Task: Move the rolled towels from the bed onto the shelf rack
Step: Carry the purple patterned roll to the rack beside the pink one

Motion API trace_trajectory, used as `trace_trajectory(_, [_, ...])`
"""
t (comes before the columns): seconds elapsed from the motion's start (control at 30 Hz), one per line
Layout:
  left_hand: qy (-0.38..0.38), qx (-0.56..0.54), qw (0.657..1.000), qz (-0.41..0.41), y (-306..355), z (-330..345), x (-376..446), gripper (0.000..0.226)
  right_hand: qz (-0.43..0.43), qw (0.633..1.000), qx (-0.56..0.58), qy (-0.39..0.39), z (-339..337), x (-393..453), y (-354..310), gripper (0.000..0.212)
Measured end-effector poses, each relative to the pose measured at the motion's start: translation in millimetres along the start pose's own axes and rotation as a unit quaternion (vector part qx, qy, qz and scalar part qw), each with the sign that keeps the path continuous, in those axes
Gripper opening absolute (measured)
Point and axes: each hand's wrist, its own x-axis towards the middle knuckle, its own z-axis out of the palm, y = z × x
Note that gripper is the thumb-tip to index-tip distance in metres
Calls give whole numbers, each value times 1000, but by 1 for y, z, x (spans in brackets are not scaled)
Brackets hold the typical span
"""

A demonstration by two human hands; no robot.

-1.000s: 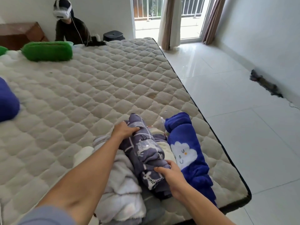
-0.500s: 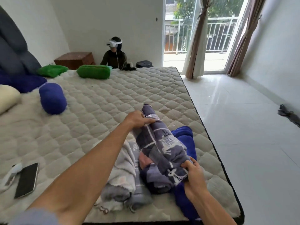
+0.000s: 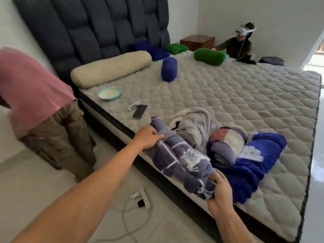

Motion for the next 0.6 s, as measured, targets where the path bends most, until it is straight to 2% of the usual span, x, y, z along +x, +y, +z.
trace_trajectory(0.17, [90,-38,984,-146,-127,-49,-103,49,49,987,-110,-108,68,-45,67,32])
trace_trajectory(0.4, [194,-93,924,-315,-278,-117,-316,41,90,939,-237,-234,148,-187,199,22])
trace_trajectory(0.47, [217,-106,903,-357,-312,-133,-381,41,109,912,-264,-293,158,-234,240,16])
trace_trajectory(0.6, [272,-133,849,-433,-367,-155,-515,38,156,846,-292,-417,170,-328,321,22])
